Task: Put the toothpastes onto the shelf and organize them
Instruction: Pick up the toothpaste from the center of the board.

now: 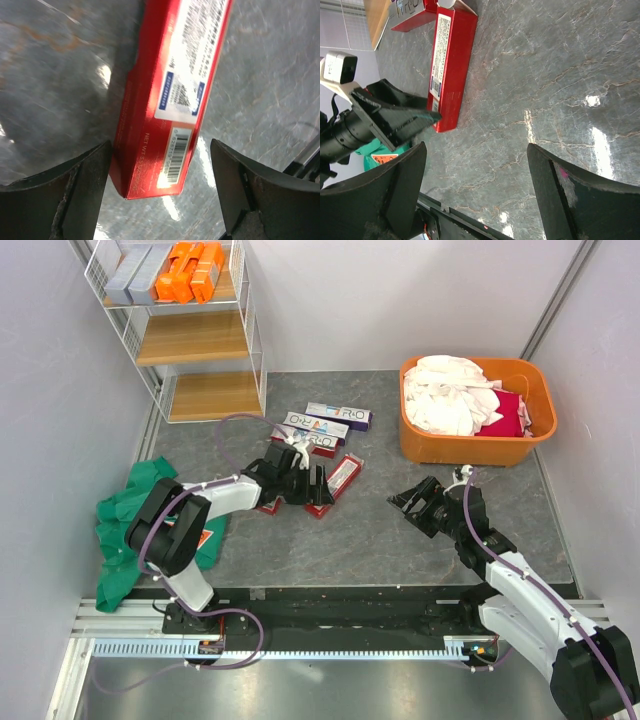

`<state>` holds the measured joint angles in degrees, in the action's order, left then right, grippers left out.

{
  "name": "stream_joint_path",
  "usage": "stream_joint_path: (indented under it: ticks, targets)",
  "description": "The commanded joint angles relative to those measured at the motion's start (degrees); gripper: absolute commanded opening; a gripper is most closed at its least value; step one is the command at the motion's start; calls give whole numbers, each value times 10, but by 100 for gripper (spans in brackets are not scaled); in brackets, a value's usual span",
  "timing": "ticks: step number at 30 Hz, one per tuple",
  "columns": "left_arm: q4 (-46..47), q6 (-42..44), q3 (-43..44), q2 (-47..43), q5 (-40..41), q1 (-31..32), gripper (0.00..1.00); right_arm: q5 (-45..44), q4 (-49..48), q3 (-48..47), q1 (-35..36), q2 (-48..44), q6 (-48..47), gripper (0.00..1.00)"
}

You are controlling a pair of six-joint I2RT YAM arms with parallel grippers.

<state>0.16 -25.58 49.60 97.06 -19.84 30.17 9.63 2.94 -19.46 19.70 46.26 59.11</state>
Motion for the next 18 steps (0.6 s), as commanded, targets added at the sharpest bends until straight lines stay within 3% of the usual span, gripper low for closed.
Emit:
stream_joint_path:
  ticks: [1, 11, 17, 18]
  targets:
    - [20, -9, -12, -38, 39, 34, 87, 10, -5, -8, -1, 0, -5, 90]
    - [-58, 4, 43, 14, 190, 116, 89, 12, -6, -8, -1, 0, -8, 90]
    - [-129, 4, 100, 53, 327, 176, 84, 13, -5, -8, 0, 4, -8, 90]
    - [-135, 4, 104, 61, 336, 180, 79, 13, -6, -8, -2, 5, -9, 90]
